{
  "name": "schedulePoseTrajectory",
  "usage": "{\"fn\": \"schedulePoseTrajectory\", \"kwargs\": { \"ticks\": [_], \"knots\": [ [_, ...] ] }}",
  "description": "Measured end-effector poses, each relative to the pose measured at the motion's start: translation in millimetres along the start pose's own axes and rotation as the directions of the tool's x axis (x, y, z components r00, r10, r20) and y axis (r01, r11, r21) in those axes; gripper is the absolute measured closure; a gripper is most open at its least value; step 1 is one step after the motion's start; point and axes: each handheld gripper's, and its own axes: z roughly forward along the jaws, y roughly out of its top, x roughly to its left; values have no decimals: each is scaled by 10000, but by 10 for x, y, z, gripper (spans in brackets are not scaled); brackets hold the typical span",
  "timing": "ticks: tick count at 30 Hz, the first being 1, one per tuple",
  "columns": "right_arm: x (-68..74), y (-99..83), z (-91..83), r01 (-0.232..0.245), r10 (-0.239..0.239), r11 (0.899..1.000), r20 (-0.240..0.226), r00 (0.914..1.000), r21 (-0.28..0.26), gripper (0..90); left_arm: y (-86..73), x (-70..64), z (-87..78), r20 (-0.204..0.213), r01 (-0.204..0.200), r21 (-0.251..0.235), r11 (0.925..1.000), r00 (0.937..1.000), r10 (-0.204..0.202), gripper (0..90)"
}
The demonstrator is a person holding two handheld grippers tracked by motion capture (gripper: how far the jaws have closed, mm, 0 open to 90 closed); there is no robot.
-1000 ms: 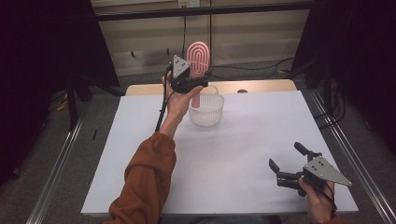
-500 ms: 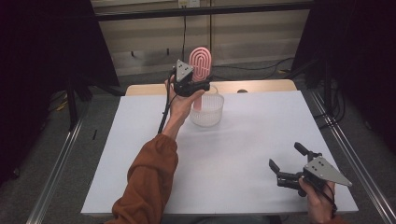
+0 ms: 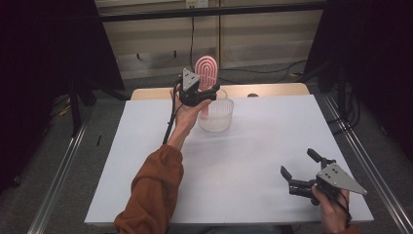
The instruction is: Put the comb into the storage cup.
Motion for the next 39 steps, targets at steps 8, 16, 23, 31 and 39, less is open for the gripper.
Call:
{"fn": "schedulePoseTrajectory", "kwargs": {
  "ticks": [8, 16, 23, 31, 39],
  "knots": [
    [1, -3, 6, 33, -33, 10000, -65, 10000, 9, 0, -96, -19, -19, 390, 100, 281, 9996, 9992, -111, 200],
    [5, -2, 3, 29, -29, 10000, -66, 10000, 28, 0, -215, -4, -64, 458, 63, 503, 9987, 9989, -86, 198],
    [6, -4, 9, 27, -26, 10000, -71, 10000, 50, 0, -247, -23, -66, 546, 81, 601, 9982, 9984, -114, 197],
    [5, -5, 7, 17, -16, 10000, -69, 10000, 55, 0, -262, -65, -58, 547, 208, 765, 9968, 9982, -251, 194],
    [2, -4, 6, 25, -25, 10000, -78, 10000, 26, 0, -319, -62, -47, 446, 307, 993, 9946, 9984, -353, 185]
  ]
}}
